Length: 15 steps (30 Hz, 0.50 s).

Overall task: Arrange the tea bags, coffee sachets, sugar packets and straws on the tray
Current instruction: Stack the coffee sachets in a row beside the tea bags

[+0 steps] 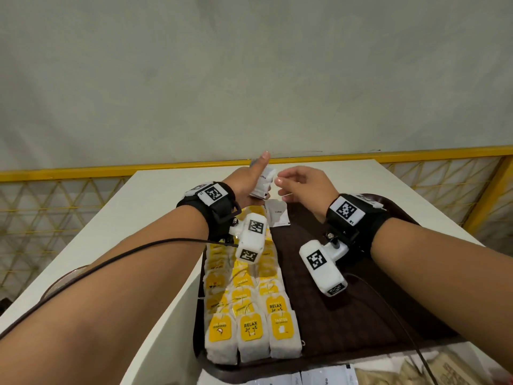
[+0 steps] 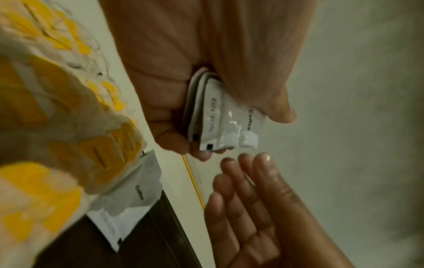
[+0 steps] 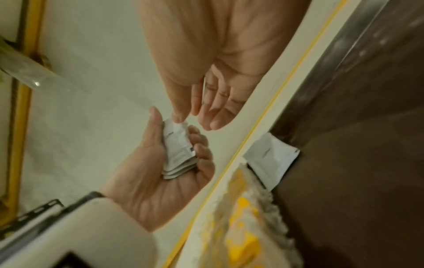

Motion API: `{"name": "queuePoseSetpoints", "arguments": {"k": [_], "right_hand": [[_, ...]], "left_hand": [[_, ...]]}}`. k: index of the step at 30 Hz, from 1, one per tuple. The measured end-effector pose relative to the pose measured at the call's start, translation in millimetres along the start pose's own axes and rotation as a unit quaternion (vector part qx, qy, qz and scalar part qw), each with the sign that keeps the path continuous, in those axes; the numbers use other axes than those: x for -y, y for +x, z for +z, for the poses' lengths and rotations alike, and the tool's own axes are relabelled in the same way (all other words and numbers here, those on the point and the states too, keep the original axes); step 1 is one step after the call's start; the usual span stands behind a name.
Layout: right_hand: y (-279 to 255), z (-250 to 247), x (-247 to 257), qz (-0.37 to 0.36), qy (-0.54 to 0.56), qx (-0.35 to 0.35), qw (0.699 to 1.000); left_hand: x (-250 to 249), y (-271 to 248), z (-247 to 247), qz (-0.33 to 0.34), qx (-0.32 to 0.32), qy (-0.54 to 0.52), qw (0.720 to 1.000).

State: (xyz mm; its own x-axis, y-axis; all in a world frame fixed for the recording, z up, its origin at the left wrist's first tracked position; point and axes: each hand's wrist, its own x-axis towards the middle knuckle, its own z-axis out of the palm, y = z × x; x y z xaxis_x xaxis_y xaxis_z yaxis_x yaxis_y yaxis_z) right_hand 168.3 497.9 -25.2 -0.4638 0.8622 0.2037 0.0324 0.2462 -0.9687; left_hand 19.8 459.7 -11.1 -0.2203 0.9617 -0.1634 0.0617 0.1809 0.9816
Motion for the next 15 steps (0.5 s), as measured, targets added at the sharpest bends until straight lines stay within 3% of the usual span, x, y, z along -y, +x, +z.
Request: {"name": "queuePoseSetpoints", "arguments": {"k": [7, 15], "right_hand": [[-14.0, 6.9, 14.7, 0.056, 0.075, -0.014, 0.996], [-20.4, 2.9, 27.7, 0.095, 0.074, 0.04, 0.992]], "left_hand": [[1.4, -21.1, 12.5, 0.024, 0.028, -0.034, 0.999], [-3.4, -26.9, 18.4, 0.011, -0.015, -0.066, 0.998]]}}
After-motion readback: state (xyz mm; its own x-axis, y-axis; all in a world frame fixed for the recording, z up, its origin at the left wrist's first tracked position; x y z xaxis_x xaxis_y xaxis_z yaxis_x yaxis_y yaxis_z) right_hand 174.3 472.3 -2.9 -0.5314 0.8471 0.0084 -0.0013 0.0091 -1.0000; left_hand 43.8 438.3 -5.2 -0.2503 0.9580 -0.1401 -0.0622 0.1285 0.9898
